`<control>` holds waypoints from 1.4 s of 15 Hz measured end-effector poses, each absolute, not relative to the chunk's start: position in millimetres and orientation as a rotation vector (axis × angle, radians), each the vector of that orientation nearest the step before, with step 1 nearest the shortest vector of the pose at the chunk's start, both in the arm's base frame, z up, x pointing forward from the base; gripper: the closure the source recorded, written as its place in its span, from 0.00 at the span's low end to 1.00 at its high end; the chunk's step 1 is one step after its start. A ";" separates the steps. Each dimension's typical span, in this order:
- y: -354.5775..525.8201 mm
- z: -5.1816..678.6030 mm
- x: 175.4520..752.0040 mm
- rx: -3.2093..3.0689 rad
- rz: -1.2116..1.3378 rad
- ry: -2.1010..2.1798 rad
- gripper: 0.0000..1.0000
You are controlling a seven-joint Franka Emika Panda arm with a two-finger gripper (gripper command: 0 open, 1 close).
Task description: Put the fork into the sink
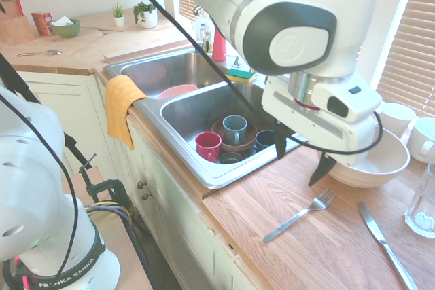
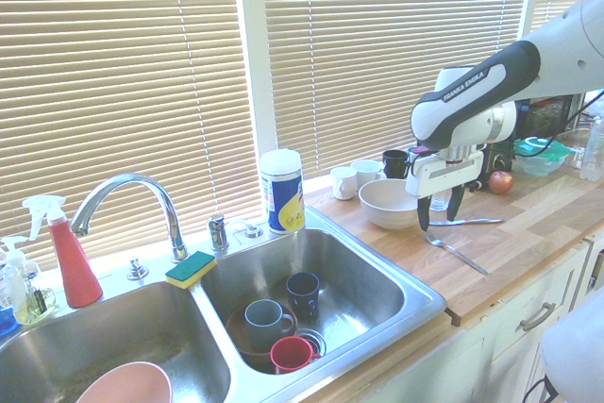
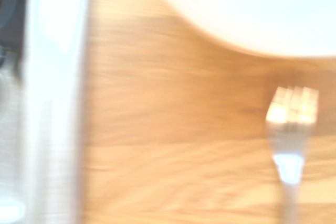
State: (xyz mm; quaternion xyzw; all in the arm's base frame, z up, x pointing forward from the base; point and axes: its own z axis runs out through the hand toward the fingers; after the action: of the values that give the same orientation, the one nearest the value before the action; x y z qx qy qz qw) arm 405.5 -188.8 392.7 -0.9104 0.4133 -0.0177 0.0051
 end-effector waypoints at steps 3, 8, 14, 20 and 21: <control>-207.2 365.3 406.6 -2.853 -0.030 1.307 0.00; -214.6 335.4 412.6 -2.865 -0.016 1.313 1.00; -216.1 315.0 416.5 -2.892 0.000 1.303 1.00; -214.4 315.2 417.7 -2.891 -0.007 1.305 1.00; -213.5 315.1 418.0 -2.891 -0.007 1.305 1.00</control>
State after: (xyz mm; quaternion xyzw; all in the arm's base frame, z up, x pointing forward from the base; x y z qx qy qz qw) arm 418.0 -213.5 315.1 -0.9113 0.4115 -0.0023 -0.0152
